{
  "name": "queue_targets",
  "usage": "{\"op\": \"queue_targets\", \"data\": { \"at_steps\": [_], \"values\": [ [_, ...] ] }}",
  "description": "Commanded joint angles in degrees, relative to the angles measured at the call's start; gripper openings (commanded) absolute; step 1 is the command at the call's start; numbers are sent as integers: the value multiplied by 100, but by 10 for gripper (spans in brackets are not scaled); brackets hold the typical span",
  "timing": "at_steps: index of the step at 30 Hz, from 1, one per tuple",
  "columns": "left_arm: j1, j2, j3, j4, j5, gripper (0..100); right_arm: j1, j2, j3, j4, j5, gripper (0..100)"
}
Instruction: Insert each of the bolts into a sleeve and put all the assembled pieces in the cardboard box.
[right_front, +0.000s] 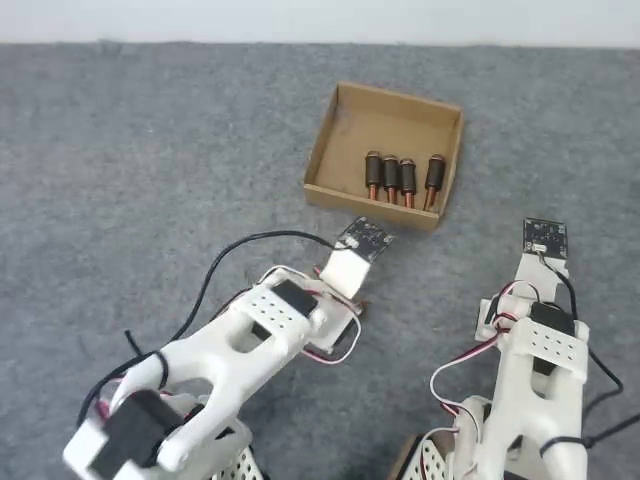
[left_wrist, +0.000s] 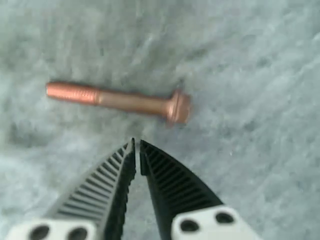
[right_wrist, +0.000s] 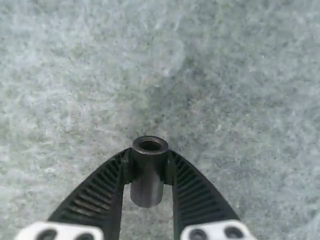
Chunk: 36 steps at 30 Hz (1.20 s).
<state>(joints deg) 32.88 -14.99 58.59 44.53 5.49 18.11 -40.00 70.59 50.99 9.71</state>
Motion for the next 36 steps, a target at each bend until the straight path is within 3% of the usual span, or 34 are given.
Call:
{"op": "queue_targets", "data": {
  "at_steps": [1, 15, 18, 25, 30, 36],
  "values": [
    [70, 273, -585, -141, 88, 13, 22, -233, -35, -101, -26, 6],
    [70, 2743, -3292, 1134, 97, 12, 22, -233, -26, -101, 167, 6],
    [70, 2910, -3574, 993, 132, 12, 22, -233, -26, -101, 167, 6],
    [70, 2954, -3714, 193, 1064, 12, 22, -233, -9, -163, 167, 6],
    [53, 2954, -3688, -475, 1284, 12, 22, -233, 44, -251, 167, 6],
    [70, 2927, -3697, -563, 1319, 12, 22, -233, 35, -259, 167, 6]
  ]
}}
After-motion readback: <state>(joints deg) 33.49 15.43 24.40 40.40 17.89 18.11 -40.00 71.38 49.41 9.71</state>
